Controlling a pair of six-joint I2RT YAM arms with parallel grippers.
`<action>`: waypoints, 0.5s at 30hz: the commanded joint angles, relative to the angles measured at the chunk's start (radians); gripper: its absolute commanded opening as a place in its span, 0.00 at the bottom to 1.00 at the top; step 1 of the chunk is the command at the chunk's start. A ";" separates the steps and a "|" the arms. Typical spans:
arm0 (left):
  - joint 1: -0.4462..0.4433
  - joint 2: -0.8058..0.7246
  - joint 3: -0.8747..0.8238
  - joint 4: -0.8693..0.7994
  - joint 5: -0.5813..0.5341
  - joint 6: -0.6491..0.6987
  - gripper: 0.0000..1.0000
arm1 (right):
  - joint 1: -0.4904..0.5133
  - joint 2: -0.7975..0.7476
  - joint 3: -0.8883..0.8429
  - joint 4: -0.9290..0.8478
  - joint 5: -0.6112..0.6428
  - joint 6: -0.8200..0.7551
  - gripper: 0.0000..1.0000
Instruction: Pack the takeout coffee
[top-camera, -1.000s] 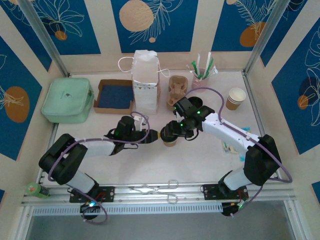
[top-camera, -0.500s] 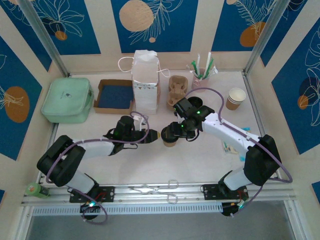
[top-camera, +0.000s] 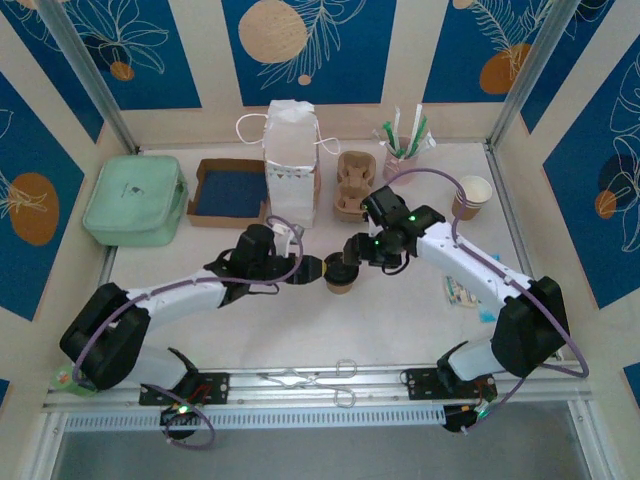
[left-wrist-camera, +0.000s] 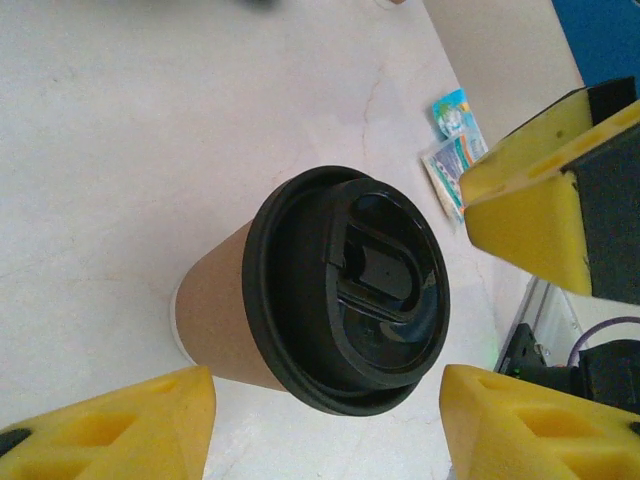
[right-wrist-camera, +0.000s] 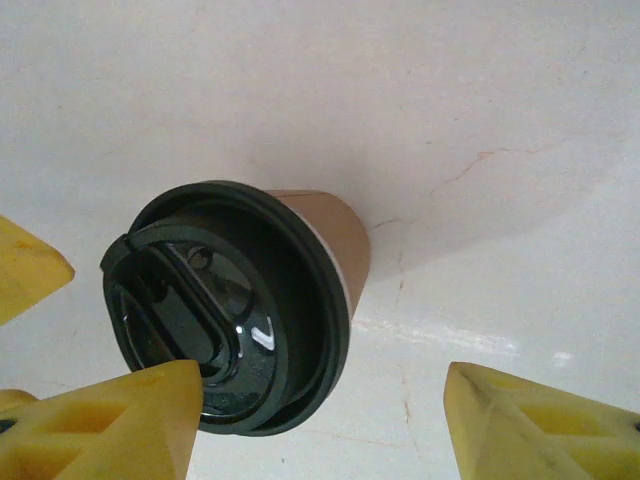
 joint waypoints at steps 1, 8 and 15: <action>-0.022 0.011 0.048 -0.107 -0.046 0.058 0.62 | -0.017 -0.004 0.022 -0.002 -0.024 -0.014 0.66; -0.055 0.063 0.095 -0.153 -0.078 0.083 0.64 | -0.022 0.019 0.001 0.028 -0.043 -0.013 0.65; -0.064 0.093 0.116 -0.146 -0.077 0.082 0.64 | -0.022 0.029 -0.024 0.045 -0.048 -0.014 0.65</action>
